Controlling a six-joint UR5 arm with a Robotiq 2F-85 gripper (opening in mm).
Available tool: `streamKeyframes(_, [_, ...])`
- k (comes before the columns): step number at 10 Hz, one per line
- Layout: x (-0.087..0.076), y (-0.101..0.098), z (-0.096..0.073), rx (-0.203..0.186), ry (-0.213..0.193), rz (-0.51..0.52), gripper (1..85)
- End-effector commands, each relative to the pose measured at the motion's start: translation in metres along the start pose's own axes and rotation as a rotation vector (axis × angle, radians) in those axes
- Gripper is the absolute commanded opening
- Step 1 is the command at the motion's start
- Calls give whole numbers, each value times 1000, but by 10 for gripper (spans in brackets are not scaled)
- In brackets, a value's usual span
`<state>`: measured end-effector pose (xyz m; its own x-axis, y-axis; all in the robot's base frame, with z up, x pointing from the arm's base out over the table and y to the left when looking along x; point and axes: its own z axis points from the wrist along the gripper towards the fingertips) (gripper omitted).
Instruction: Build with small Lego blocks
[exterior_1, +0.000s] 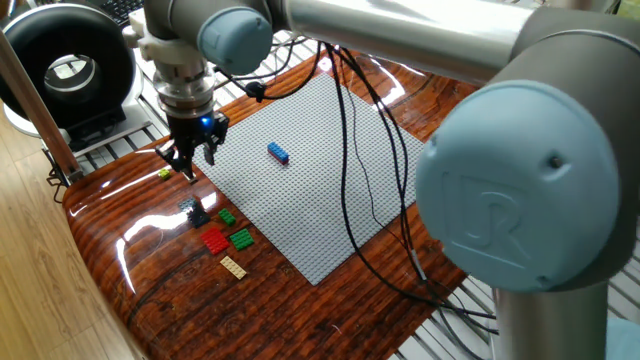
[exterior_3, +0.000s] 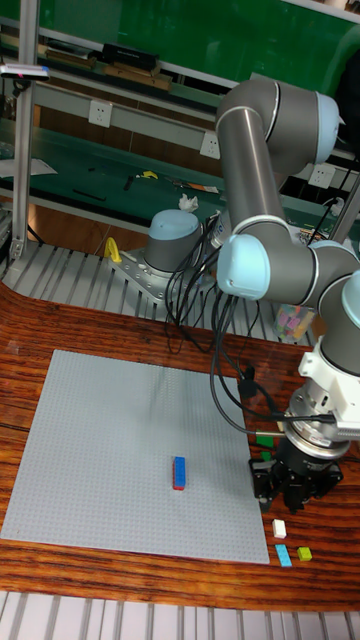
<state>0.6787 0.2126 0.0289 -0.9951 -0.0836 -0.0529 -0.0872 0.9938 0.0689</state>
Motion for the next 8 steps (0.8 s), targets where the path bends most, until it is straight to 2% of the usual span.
streamKeyframes(1, [-3,4,0,-10,10,10,433])
streamKeyframes(3, [-5,2,0,0,2,17,433])
streamKeyframes(4, [-8,4,0,-10,-7,30,437])
streamKeyframes(6, [-22,13,6,-22,-20,69,437])
streamKeyframes(8, [-22,16,9,-11,-19,84,437])
